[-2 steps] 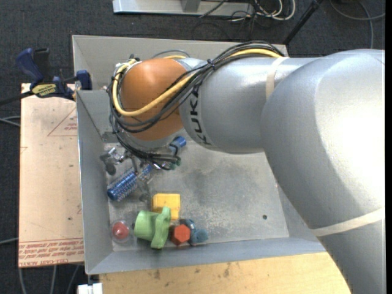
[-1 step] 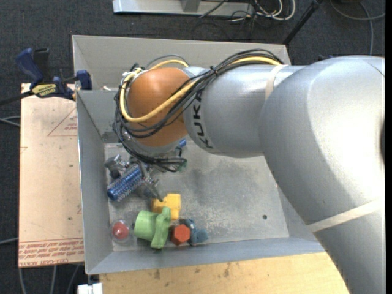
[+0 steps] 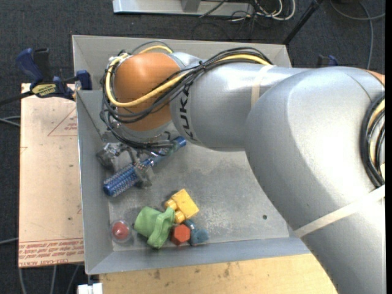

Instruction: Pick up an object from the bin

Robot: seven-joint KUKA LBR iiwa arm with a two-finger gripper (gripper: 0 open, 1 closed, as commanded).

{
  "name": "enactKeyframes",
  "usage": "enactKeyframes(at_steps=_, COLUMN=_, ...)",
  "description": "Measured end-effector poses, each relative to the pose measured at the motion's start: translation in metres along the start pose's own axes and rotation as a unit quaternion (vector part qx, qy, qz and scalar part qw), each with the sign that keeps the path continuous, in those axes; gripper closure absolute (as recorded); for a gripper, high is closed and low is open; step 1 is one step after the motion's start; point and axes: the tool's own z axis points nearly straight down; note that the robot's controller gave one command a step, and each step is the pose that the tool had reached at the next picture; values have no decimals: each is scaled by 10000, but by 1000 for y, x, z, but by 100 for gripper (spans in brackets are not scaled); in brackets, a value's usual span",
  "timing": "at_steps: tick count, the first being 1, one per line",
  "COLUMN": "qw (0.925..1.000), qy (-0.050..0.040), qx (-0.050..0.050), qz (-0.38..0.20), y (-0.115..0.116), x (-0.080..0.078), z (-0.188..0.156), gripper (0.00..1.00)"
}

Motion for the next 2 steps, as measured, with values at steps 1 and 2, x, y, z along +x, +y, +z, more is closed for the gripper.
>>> enactKeyframes(at_steps=1, qw=10000, qy=-1, qx=-45, qz=11, y=4, x=0, z=2, gripper=100)
enactKeyframes(at_steps=2, qw=10000, qy=-51, qx=-5, qz=18, y=3, x=-2, z=-71, gripper=100)
